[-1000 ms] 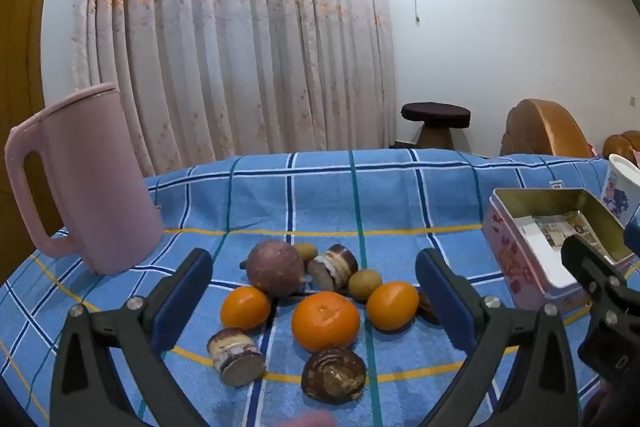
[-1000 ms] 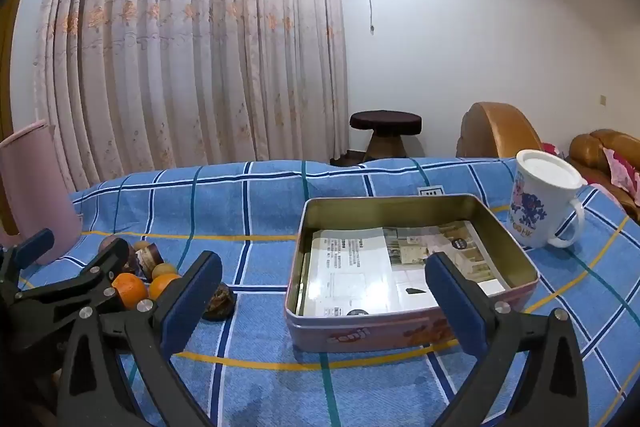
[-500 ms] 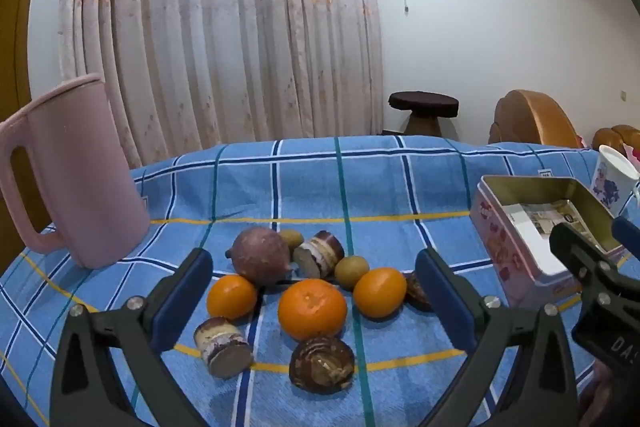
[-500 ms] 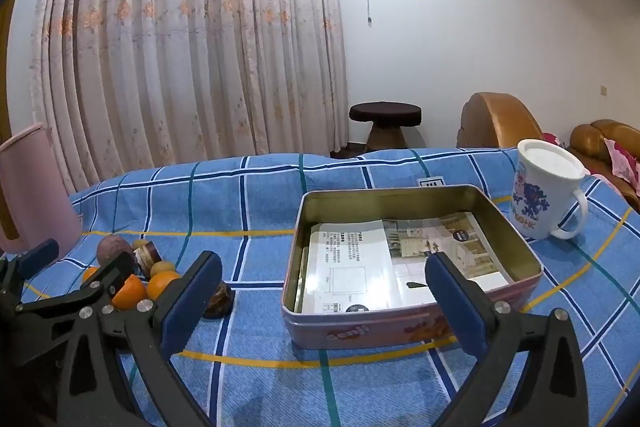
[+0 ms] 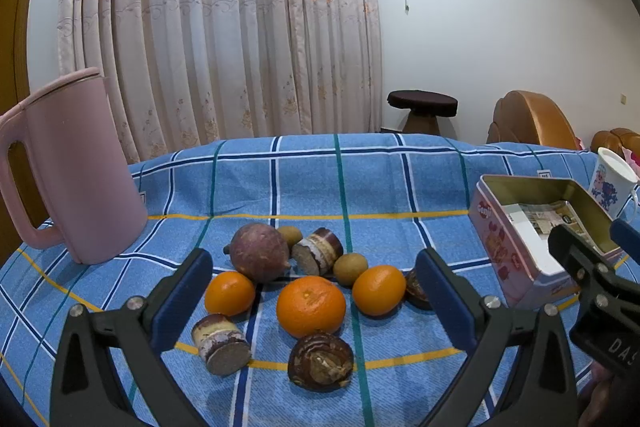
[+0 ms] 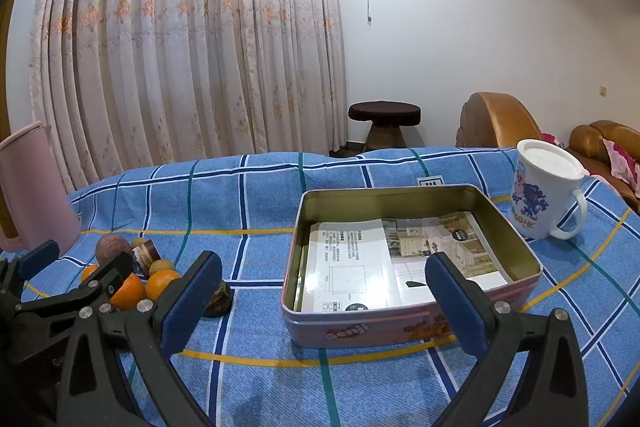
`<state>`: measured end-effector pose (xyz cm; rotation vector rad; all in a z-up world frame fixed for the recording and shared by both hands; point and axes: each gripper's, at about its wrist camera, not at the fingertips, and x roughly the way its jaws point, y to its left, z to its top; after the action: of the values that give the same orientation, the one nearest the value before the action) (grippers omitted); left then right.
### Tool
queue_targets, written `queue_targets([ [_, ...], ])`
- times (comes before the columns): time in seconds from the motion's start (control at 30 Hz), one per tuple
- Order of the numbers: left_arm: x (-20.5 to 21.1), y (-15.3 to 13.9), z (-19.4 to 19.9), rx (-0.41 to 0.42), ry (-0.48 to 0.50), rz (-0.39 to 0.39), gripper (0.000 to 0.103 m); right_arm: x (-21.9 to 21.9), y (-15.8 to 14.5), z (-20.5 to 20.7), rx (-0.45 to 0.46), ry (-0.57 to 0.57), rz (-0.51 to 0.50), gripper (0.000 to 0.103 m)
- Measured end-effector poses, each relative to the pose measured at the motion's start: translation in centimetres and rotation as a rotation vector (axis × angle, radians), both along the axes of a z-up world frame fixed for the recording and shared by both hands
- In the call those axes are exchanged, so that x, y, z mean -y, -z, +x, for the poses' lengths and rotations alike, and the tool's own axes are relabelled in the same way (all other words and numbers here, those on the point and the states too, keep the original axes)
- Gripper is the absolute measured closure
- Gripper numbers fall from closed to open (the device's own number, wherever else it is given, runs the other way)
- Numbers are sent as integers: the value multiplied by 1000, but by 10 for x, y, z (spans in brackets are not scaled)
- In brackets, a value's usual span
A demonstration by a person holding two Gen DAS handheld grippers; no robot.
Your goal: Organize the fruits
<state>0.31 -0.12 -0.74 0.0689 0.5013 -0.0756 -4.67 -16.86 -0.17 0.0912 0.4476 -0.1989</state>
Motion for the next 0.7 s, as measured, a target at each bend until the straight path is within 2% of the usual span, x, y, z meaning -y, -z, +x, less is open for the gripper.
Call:
queue_targets([
  [0.7, 4, 0, 0, 5, 11, 4, 0, 2, -1, 1, -1, 0, 3, 1],
])
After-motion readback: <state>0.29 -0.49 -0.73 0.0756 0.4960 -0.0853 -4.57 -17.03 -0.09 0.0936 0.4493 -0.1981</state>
